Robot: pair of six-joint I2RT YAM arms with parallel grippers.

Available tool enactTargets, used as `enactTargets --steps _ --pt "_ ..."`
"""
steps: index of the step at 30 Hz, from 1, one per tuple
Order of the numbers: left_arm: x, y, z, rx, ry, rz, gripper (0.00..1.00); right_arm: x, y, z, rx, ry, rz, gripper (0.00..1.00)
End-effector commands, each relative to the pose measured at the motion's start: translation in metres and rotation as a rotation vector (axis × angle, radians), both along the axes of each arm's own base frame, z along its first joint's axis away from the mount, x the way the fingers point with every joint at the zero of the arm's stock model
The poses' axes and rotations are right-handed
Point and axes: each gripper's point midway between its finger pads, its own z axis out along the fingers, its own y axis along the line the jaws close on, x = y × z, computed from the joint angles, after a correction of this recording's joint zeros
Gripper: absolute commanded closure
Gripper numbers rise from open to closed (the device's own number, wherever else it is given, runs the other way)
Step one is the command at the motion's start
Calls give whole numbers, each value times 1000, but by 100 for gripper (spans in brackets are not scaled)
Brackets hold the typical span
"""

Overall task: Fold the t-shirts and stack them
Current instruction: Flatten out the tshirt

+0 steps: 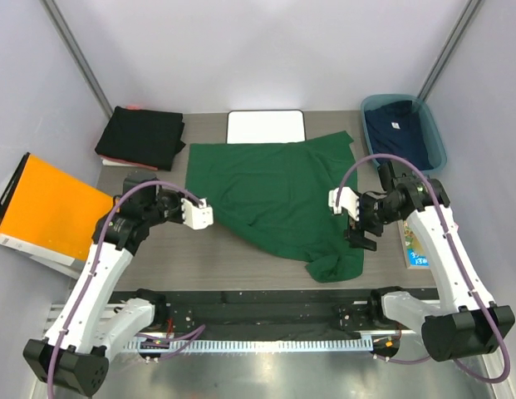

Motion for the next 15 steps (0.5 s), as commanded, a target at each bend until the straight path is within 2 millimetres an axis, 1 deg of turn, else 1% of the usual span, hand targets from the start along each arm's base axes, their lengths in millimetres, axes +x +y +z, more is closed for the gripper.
enactTargets --steps 1,3,4,5,6,7,8,9,10,11,12,13,14,15 --pt "13 -7 24 -41 -43 -3 100 -8 14 22 73 13 71 14" --pt "20 -6 21 -45 -41 17 100 -7 21 19 92 49 85 18" --pt "30 -8 21 -64 -48 43 100 -9 28 17 109 79 87 19" --pt "36 -7 20 -57 -45 74 100 -9 31 13 116 106 83 21" --pt "41 -7 19 -61 -42 89 100 -5 36 7 126 128 79 23" --pt "51 -8 15 -83 -23 118 100 -9 42 -2 138 189 52 25" --pt "57 -7 16 -90 -25 140 100 -5 50 -6 161 196 53 30" --pt "61 -8 15 -94 -21 148 100 -4 56 -13 169 237 32 32" --pt "69 -10 9 -95 -10 157 100 -12 64 -21 171 273 45 33" --pt "72 -10 8 -100 -4 166 100 -10 73 -22 200 280 34 34" --pt "76 -10 5 -95 -1 170 100 -14 78 -24 206 279 47 34" --pt "79 -11 4 -92 -1 172 100 -22 82 -29 201 278 70 34" --pt "84 -12 0 -84 2 170 100 -25 91 -31 180 245 102 34" --pt "86 -12 -2 -82 4 167 100 -28 95 -32 168 229 125 34"
